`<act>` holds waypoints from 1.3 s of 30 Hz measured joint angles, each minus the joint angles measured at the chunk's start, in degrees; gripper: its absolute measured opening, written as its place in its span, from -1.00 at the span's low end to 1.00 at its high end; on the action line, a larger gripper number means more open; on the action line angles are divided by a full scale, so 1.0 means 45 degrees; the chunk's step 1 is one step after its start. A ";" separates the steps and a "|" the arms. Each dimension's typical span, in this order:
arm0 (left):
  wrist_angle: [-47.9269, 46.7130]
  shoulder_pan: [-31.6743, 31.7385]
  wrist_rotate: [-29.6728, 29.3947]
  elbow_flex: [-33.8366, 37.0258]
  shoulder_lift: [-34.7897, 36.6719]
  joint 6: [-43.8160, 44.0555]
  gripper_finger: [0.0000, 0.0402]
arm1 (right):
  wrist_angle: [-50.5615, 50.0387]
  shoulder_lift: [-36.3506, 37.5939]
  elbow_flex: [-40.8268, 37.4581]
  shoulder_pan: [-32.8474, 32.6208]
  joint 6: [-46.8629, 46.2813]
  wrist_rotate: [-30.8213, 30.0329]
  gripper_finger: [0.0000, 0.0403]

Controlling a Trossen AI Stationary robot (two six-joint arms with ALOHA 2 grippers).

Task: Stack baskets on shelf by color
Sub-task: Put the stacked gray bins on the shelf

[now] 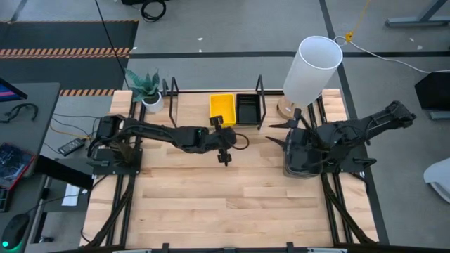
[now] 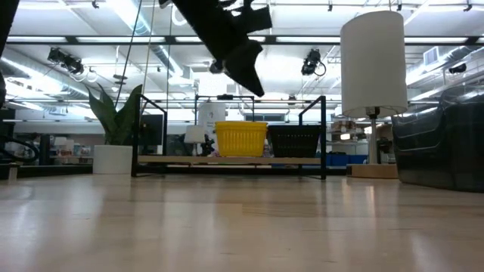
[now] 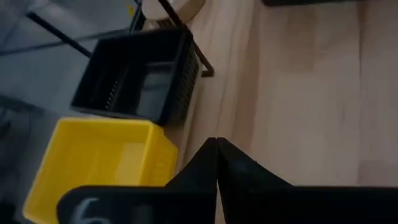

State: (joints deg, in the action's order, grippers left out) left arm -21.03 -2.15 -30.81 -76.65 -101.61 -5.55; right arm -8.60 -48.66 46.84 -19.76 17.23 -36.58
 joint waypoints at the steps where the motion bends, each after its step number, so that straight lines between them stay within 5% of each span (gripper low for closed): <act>1: 0.0148 0.0017 -0.0007 -0.0002 0.0012 -0.0334 -0.98 | -0.0019 -0.0214 -0.0003 0.0116 0.0064 -0.0070 -0.13; 10: 0.2294 0.0373 0.0125 -0.0012 0.0098 -0.3024 -0.93 | -0.0027 -0.1529 -0.0008 0.0945 -0.0458 -0.1380 -0.13; 16: 0.2647 0.0371 0.2460 -0.0034 0.1442 -0.3252 -0.98 | -0.0637 -0.1274 0.0059 0.0528 -0.2007 -0.2184 -0.13; 21: 0.2450 0.0173 0.4082 -0.0031 0.2648 -0.2825 -0.93 | -0.4221 -0.1479 0.1135 0.0468 -0.4825 -0.3128 -0.19; 29: -0.0356 -0.0792 0.5369 0.0152 0.3190 -0.2107 -0.96 | -0.9474 -0.3218 0.3028 0.0775 -0.8434 -0.0500 -0.22; 39: 0.0870 -0.1425 0.4452 0.3859 0.4736 -0.1901 -0.95 | -1.6488 -0.6491 0.5237 0.2680 -0.9584 0.3354 -0.22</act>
State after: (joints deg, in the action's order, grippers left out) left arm -17.12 -8.56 -10.78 -59.29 -80.30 -14.10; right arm -82.79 -77.87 70.41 -7.69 -25.90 -21.49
